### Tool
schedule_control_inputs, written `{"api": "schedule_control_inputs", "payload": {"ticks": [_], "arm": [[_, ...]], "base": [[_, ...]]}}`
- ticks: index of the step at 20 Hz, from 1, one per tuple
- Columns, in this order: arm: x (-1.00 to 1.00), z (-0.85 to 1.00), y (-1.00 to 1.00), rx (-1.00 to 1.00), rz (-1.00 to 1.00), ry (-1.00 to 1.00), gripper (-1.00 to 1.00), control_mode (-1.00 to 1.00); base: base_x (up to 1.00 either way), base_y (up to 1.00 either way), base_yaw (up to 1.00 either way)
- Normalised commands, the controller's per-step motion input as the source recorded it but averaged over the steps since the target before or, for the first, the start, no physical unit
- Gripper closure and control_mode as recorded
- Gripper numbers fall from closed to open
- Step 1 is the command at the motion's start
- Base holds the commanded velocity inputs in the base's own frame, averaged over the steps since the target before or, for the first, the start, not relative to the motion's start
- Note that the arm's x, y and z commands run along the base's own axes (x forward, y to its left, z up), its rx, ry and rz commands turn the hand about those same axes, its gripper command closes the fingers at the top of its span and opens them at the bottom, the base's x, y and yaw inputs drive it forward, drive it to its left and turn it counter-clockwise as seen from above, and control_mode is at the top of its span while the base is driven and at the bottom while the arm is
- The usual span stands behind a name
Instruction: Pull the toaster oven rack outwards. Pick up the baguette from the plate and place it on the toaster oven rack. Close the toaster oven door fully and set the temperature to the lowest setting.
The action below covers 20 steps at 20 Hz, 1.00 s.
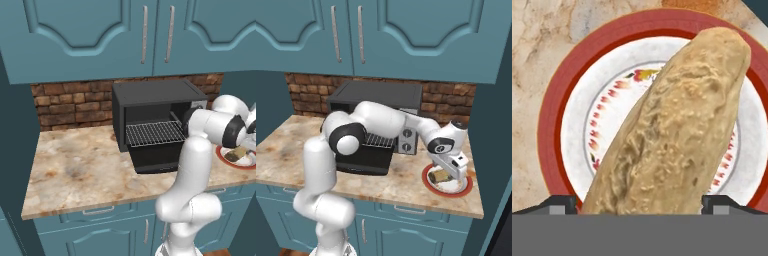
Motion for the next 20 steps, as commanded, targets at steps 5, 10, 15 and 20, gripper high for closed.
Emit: {"api": "schedule_control_inputs", "payload": {"ticks": [5, 10, 15, 20], "arm": [[0.00, -0.37, 0.00, 0.00, 0.00, 0.00, -1.00, -1.00], [0.00, -0.22, 0.04, 0.00, 0.00, 0.00, -1.00, -1.00], [-0.21, -0.01, 0.19, 0.00, 0.00, 0.00, -1.00, -1.00], [-0.03, 0.00, 0.34, -0.05, -0.01, 0.00, -1.00, -1.00]], "base": [[0.00, 0.00, 0.00], [0.00, 0.00, 0.00], [0.00, 0.00, 0.00], [0.00, 0.00, 0.00]]}}
